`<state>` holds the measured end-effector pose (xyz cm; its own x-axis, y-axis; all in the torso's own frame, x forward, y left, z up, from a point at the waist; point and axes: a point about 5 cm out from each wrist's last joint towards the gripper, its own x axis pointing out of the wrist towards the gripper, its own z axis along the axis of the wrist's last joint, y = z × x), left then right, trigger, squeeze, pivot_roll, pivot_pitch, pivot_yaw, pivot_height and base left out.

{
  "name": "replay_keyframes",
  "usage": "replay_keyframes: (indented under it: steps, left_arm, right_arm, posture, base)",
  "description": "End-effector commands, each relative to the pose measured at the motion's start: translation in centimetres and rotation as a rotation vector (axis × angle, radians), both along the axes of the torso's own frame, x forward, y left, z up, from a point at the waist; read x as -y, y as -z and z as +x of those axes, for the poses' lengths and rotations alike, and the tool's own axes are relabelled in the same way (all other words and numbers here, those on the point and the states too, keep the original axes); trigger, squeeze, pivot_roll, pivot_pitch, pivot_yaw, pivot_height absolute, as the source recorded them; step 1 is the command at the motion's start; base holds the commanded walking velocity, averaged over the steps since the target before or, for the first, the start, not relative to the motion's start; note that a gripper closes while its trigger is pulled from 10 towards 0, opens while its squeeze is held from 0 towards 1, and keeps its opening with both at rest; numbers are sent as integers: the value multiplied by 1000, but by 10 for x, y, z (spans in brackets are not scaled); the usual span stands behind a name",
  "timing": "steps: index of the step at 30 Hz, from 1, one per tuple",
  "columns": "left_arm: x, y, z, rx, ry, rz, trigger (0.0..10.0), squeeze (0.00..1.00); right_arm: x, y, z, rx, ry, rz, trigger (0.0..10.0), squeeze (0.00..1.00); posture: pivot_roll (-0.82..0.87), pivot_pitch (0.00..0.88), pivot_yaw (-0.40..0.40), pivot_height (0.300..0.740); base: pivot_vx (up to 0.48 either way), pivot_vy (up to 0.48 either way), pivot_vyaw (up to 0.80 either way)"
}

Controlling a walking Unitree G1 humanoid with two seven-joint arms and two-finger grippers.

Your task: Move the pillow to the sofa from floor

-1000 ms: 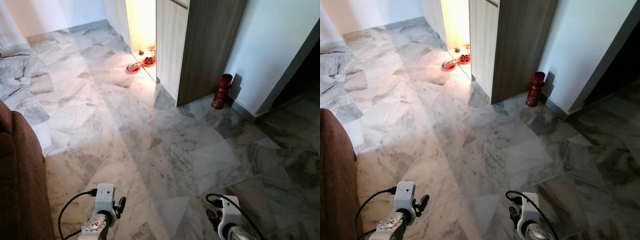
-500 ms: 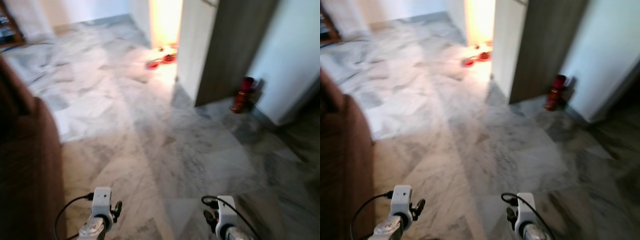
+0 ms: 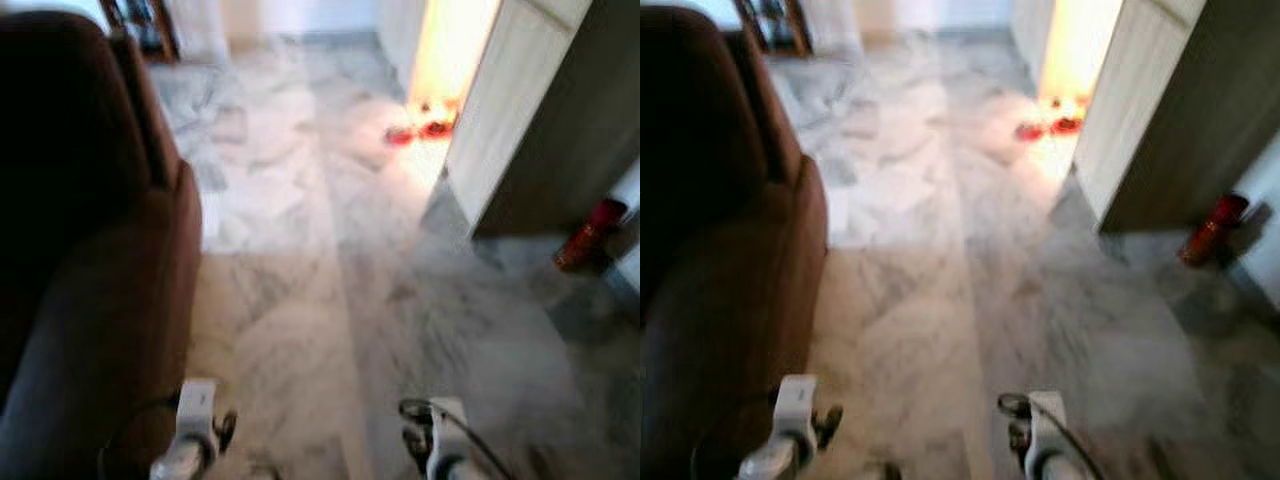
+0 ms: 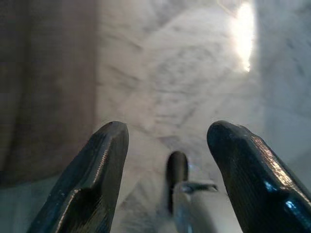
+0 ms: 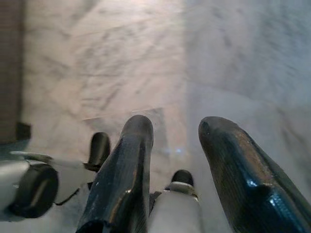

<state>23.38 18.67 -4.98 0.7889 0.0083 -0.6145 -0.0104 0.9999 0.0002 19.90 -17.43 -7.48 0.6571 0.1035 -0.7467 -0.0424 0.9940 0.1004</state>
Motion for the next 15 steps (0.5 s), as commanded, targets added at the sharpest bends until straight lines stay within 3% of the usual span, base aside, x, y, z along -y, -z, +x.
replay_keyframes:
  steps: [1,15]
  left_arm:
    - [3,7,-10,-44,6,-10,10000,0]
    - [2,6,-7,-38,-13,-20,10000,0]
  right_arm:
    - [3,1,-3,-8,3,-9,10000,0]
    - [-2,-4,6,25,-12,-3,10000,0]
  posture:
    - [36,98,18,718]
    - [38,130,12,718]
  base:
    - [0,0,800]
    - [0,0,800]
